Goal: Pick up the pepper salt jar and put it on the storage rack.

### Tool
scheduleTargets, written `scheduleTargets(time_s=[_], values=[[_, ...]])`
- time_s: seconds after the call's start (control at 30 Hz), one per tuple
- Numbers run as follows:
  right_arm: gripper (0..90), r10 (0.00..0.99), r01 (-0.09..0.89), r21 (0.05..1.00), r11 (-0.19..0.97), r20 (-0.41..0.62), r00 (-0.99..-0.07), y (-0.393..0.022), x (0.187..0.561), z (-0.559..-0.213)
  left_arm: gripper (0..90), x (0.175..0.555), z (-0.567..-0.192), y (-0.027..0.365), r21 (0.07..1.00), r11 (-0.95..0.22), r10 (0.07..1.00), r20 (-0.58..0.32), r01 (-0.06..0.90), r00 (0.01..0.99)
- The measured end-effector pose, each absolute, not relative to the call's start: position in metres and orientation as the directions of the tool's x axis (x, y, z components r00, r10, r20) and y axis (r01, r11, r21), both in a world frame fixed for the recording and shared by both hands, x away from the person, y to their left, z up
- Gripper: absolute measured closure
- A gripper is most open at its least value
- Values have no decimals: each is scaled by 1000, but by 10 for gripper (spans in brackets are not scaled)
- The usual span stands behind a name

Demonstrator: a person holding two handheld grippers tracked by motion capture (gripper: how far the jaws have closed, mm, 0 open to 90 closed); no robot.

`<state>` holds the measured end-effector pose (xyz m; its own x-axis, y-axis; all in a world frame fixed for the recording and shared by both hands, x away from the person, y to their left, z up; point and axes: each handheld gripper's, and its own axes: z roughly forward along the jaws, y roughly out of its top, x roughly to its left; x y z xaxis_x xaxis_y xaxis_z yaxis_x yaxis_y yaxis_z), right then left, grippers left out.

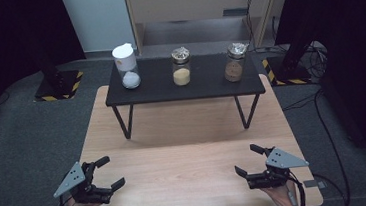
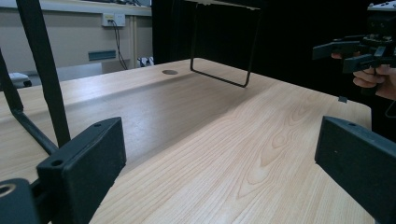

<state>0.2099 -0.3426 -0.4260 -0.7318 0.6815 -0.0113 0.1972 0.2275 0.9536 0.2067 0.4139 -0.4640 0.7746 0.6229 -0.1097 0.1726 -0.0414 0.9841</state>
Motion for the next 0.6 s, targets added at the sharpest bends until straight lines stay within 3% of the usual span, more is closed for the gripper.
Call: scheduleTargets(time_s=[0.6], values=[[87,675,201,952,230,-7,-737,-344,211,-428,8,207,-464,414,984,-40,621,-110,172,776]])
